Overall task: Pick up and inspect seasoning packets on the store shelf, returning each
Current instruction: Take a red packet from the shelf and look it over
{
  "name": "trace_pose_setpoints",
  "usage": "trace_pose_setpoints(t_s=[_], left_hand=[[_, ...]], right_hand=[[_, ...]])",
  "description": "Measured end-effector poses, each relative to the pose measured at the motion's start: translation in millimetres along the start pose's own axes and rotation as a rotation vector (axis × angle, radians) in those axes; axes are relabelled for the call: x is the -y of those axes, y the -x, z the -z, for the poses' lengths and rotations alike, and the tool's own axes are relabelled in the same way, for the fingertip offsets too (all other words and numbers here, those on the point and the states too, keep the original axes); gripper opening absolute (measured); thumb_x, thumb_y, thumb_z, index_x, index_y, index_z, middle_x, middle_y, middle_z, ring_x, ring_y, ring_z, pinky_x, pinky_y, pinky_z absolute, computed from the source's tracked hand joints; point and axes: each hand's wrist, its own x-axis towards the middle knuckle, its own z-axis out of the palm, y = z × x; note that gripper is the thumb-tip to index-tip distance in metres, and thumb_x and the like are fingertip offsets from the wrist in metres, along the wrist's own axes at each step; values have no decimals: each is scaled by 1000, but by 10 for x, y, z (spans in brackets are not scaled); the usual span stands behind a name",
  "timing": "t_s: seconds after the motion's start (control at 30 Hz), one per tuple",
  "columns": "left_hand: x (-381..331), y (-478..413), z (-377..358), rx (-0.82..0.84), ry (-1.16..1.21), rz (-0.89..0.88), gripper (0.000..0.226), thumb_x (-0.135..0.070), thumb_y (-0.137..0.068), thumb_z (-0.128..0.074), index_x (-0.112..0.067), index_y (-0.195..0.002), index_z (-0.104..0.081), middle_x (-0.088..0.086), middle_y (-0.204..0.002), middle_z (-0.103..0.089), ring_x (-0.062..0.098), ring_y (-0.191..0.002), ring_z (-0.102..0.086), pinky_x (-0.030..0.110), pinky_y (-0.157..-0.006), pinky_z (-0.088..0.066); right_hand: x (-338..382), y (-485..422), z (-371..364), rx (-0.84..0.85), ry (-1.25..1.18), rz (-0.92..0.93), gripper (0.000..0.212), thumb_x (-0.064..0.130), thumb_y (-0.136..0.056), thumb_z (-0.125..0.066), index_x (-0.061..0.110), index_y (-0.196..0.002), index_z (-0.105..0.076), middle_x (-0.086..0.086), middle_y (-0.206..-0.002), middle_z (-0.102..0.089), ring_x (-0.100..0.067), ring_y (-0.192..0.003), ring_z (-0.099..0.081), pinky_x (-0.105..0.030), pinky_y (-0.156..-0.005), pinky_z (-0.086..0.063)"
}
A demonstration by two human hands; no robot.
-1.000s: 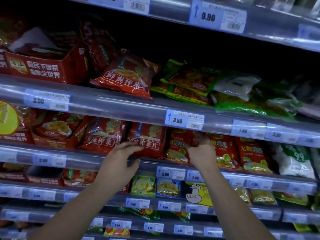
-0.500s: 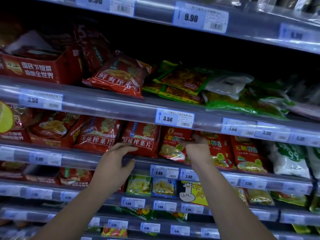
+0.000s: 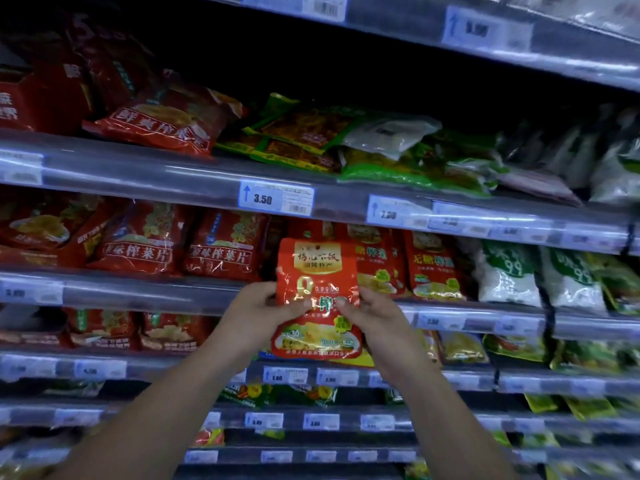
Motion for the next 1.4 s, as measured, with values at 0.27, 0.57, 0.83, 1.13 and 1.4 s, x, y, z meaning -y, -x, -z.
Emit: trace_pose_setpoints(t_s=[0.27, 0.57, 0.83, 1.13, 1.4], left_hand=[[123, 202, -64, 78, 166, 118, 18, -20, -94, -64, -10, -96, -79, 10, -97, -81, 25, -88, -77, 35, -74, -58], [-57, 31, 117, -113, 81, -96, 13, -22, -89, -73, -16, -99, -75, 3, -91, -82, 23, -81, -79, 35, -68, -63], [72, -344, 255, -20, 406, 162, 33, -32, -85, -67, -1, -96, -72, 13, -77, -74, 24, -70, -71, 33, -66, -58], [75, -448, 238, -8, 171, 145, 34, -31, -97, -60, -4, -79, -71, 12, -79, -77, 22, -78, -74, 34, -71, -53], [16, -378, 130, -97, 148, 42, 12, -6, -90, -69, -8, -101, -74, 10, -94, -81, 24, -87, -78, 30, -68, -62]], right_hand=[[-104, 230, 267, 101, -125, -11, 28, 18, -97, -62, 11, -124, -68, -15, -116, -76, -35, -107, -73, -46, -84, -61], [-168, 200, 43, 106, -4, -2, 29, 17, -93, -66, 10, -121, -70, -14, -115, -77, -33, -108, -73, -49, -93, -58], [-169, 88, 122, 21, -35, -19, 24, 19, -89, -63, 15, -105, -80, -15, -108, -79, -31, -98, -76, -39, -79, -61], [-153, -1, 233, 9, 140, -1, 20, 14, -97, -59, 9, -110, -73, -9, -99, -81, -26, -90, -79, -30, -72, -62], [1, -284, 233, -7, 171, 81, 20, 11, -100, -58, 21, -104, -74, 2, -97, -82, -16, -94, -77, -31, -80, -61]])
